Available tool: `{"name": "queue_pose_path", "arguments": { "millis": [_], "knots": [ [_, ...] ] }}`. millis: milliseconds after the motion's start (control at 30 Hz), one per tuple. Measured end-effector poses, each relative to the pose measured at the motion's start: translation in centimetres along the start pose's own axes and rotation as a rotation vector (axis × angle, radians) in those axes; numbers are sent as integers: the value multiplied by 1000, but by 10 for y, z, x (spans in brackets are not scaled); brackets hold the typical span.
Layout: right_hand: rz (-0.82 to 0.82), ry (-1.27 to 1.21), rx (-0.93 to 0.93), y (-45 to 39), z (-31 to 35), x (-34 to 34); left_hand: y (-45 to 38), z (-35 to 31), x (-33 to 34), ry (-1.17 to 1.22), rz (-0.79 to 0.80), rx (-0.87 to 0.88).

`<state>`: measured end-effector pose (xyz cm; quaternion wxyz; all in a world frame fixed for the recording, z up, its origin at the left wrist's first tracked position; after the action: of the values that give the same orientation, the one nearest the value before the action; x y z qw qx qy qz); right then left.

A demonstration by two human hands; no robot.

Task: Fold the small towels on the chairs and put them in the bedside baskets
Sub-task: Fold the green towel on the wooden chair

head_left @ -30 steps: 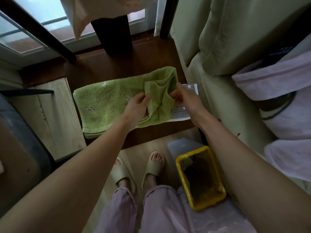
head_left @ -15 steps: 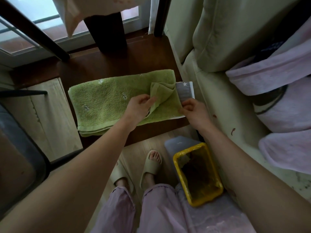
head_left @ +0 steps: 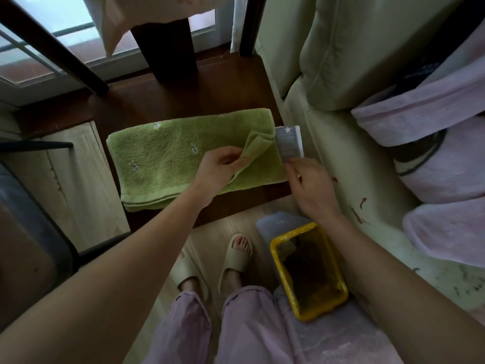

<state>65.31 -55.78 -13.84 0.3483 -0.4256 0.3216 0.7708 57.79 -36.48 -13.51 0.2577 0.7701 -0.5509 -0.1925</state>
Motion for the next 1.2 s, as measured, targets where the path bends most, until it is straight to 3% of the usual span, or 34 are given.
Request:
{"name": "queue_pose_path", "arguments": {
  "millis": [67, 133, 167, 233, 367, 467, 600, 667, 733, 800, 900, 1000, 1100, 1200],
  "knots": [
    [36, -468, 335, -14, 19, -15, 4, 1, 2, -68, -8, 56],
    [231, -829, 654, -24, 30, -17, 7, 4, 3, -170, -28, 126],
    [338, -896, 723, -28, 34, -15, 7, 5, 3, -223, -31, 161],
    [413, -940, 750, -34, 36, -14, 6, 7, 5, -358, -6, 231],
    [342, -978, 736, -41, 29, -18, 12, 8, 8, -750, -60, 394],
    [251, -862, 661, -34, 21, -15, 17, 13, 5, -810, -76, 443],
    [110, -369, 436, -20, 17, -2, 23, 22, 0, -904, 26, 435],
    [81, -201, 302, -14, 22, 4, 26, 27, -8, -839, 60, 402],
    [-14, -17, 184, -9, 37, 5, 33, 29, -23, -666, -33, 360],
    [-98, 55, 1, -5, 63, 6, 46, 33, -46, -522, -239, 307],
    [73, 43, -330, 0, 116, 26, 70, 46, -93, -433, -555, 195],
    [225, 83, -506, 4, 160, 59, 91, 71, -137, -258, -808, -20],
    [267, 108, -538, 2, 188, 86, 102, 98, -162, -15, -732, -243],
    [272, 200, -587, 0, 200, 107, 99, 108, -164, 212, -531, -275]
  ]
}}
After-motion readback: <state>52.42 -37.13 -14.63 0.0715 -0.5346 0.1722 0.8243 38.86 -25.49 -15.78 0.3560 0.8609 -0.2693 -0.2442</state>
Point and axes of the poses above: each hand's wrist, its own y-axis away from the middle knuckle, its own x-axis out of the palm, z = x × y, the point moved 2 cm from there along -y, towards the middle knuckle, and after that the axes turned 4 degrees about y, right-handed, at the moved point
